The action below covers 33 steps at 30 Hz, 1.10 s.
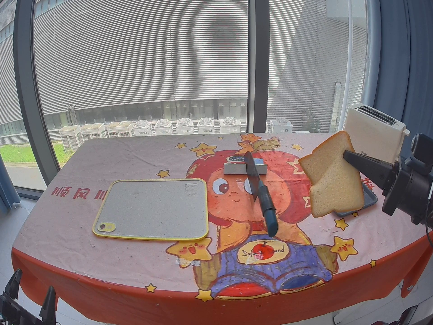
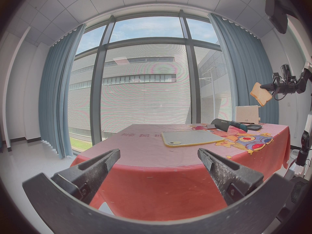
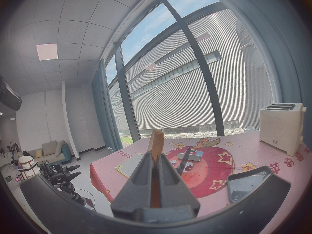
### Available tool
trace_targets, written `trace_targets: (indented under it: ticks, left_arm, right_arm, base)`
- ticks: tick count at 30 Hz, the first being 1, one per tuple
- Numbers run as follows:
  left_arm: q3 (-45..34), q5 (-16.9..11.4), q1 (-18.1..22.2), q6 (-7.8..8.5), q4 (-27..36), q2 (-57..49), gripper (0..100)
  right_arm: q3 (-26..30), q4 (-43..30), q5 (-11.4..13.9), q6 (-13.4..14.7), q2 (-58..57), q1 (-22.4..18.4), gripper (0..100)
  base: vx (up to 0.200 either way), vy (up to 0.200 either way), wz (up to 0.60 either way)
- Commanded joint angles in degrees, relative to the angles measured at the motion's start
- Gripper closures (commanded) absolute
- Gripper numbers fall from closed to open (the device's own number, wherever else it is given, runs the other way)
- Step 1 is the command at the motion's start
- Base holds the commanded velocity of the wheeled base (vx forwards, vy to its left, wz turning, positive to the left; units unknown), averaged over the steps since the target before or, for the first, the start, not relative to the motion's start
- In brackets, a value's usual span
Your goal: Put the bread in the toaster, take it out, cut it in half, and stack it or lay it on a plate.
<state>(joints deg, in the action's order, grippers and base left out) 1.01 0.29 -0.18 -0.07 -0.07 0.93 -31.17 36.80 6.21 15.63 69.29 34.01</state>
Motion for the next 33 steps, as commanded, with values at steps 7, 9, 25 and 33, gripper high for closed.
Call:
trace_targets:
  ticks: [7,9,25,33]
  left_arm:
    - [-0.92,-0.03,0.01,-0.01,-0.01,0.04,0]
    - [-0.92,-0.03,0.01,-0.01,-0.01,0.04,0]
    - [-0.92,-0.12,0.01,0.16,-0.01,0.04,0]
    - [-0.92,-0.12,0.01,0.16,-0.01,0.04,0]
  right_arm:
    - [0.15,-0.15,0.39,0.1,0.23,0.09,100]
    - [0.41,-0.15,0.39,0.02,0.23,0.09,100]
    - [1.55,-0.15,0.65,0.02,1.02,0.09,100]
    - [1.82,-0.24,-0.05,0.63,2.78,0.0,100]
  base:
    - [0.0,0.2,0.0]
    - [0.0,0.2,0.0]
    - [0.0,0.163,0.0]
    - [0.0,0.0,0.0]
